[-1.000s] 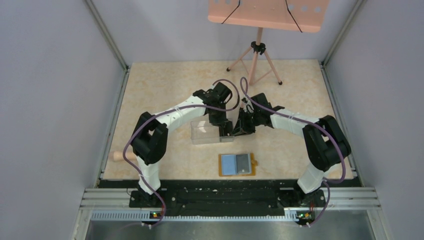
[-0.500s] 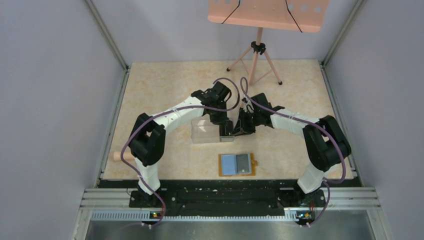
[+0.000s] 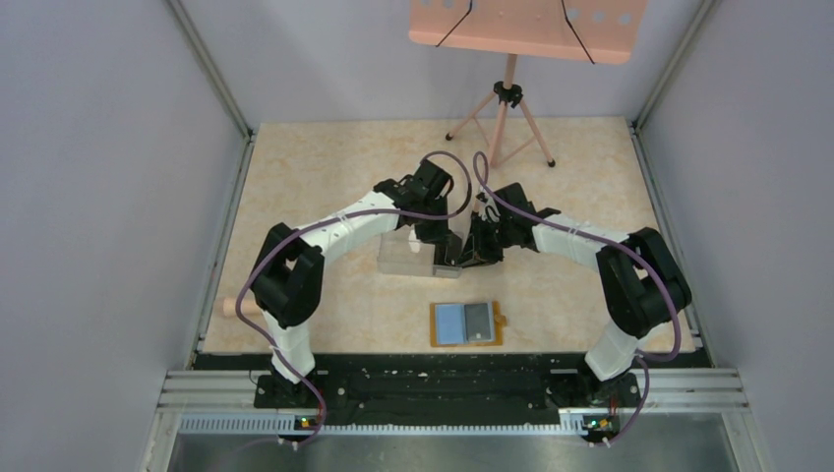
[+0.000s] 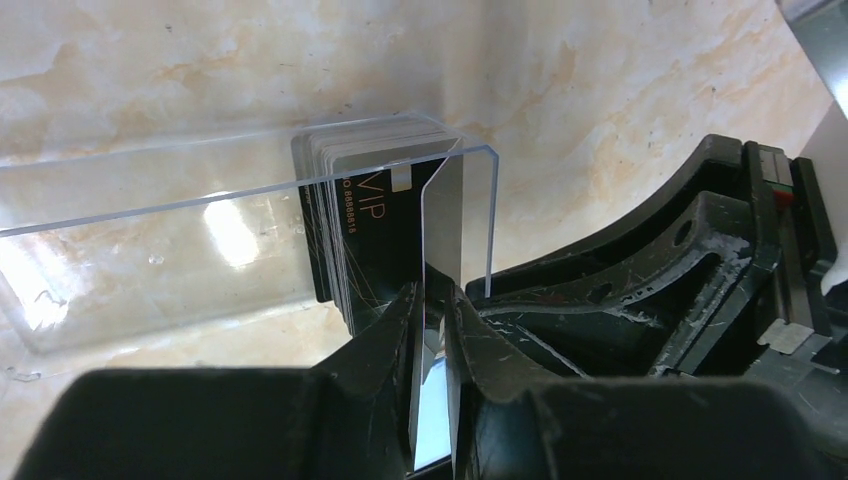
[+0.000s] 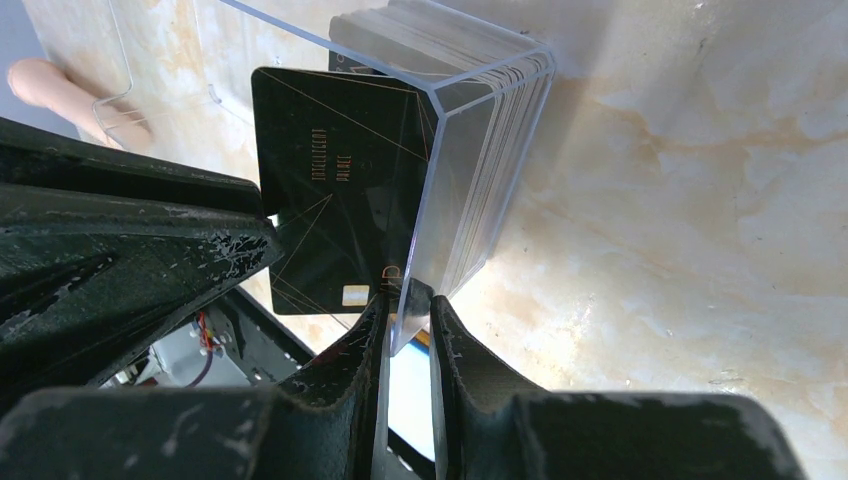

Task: Put the credit cards into the card holder
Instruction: Pick up the credit card from the storage box.

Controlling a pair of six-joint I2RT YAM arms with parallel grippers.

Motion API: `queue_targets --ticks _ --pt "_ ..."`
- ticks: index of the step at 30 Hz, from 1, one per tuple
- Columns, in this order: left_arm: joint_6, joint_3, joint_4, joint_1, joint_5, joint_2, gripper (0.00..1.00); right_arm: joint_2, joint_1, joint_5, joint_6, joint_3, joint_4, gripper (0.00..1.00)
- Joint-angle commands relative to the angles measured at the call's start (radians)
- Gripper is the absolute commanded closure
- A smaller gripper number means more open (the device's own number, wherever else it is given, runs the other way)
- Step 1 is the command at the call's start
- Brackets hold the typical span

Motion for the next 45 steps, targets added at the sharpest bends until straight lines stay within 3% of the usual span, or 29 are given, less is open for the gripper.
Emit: queue_targets --ticks 1,8,17,27,34,36,38,45 --pt "-0.009 -0.023 0.096 -0.015 0.073 -0.035 0.81 -0.029 0.030 -0.050 -0.022 0.035 0.008 0.96" --pt "-0.001 -0.044 0.107 -0.014 0.099 -0.032 0.81 -0.032 0.030 -0.048 -0.024 0.040 -0.002 0.95" --pt "-0.008 -0.048 0.039 -0.014 0.033 -0.015 0.81 -0.037 0.029 -0.044 -0.026 0.042 -0.007 0.94" --pt "-0.014 -0.012 -0.087 -0.015 -0.071 0.012 0.87 -0.059 0.029 -0.033 -0.031 0.048 -0.020 0.91" --pt "-0.011 -0.021 -0.055 -0.015 -0.027 0.025 0.88 -0.073 0.029 -0.033 -0.032 0.049 -0.021 0.88" --pt "-0.016 -0.025 -0.044 -0.015 -0.018 0.025 0.94 -0.086 0.029 -0.028 -0.032 0.051 -0.023 0.87" --pt "-0.019 -0.031 -0.028 -0.014 -0.012 0.014 1.00 -0.103 0.028 -0.020 -0.032 0.049 -0.023 0.84" --pt "-0.024 -0.077 0.040 -0.014 -0.054 -0.120 1.00 -0.208 0.008 0.011 -0.029 0.040 -0.021 0.69"
